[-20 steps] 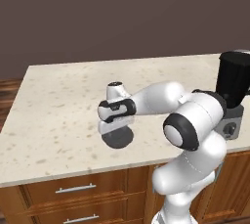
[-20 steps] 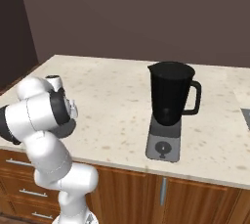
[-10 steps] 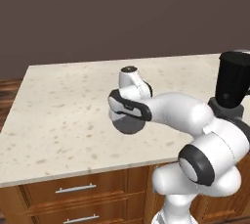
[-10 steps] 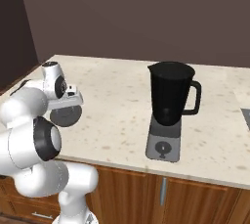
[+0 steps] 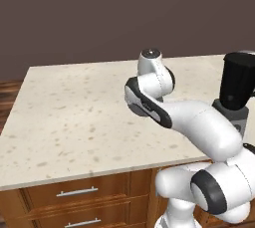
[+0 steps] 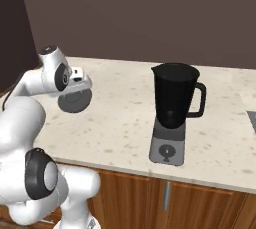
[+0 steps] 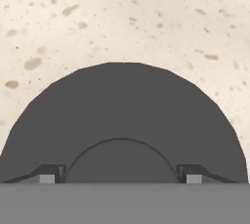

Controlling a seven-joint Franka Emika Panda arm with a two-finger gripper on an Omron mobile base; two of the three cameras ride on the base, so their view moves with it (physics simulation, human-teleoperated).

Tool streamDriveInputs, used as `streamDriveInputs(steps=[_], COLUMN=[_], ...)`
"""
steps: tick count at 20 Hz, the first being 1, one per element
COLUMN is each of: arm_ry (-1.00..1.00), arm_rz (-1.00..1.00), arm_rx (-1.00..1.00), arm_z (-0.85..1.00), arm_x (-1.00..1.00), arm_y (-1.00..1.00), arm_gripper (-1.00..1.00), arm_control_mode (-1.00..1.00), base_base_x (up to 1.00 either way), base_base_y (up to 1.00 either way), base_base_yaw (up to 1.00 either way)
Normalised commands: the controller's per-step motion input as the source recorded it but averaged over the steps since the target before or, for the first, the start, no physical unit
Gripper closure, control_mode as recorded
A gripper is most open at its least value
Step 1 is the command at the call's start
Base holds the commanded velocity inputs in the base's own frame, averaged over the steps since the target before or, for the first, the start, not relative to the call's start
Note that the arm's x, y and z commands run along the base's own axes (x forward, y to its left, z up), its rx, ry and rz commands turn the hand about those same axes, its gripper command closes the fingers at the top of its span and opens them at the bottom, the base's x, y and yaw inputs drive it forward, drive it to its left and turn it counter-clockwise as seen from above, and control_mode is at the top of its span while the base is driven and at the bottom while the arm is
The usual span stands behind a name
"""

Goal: Close the lid blender by securely placing the lid on top.

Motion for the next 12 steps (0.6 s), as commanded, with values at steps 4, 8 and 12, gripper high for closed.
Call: streamDriveInputs(steps=[4, 8, 12], arm_ry=[-0.27, -0.3, -0.33], arm_rz=[0.0, 0.0, 0.0], arm_rx=[0.0, 0.0, 0.0], arm_z=[1.0, 1.0, 0.98], arm_x=[-0.2, -0.33, -0.31], arm_y=[-0.55, -0.5, -0.49], arm_gripper=[1.0, 1.0, 1.0], arm_control_mode=[-1.0, -1.0, -1.0], base_base_x=[0.0, 0.0, 0.0], base_base_y=[0.0, 0.0, 0.0], base_base_yaw=[0.0, 0.0, 0.0])
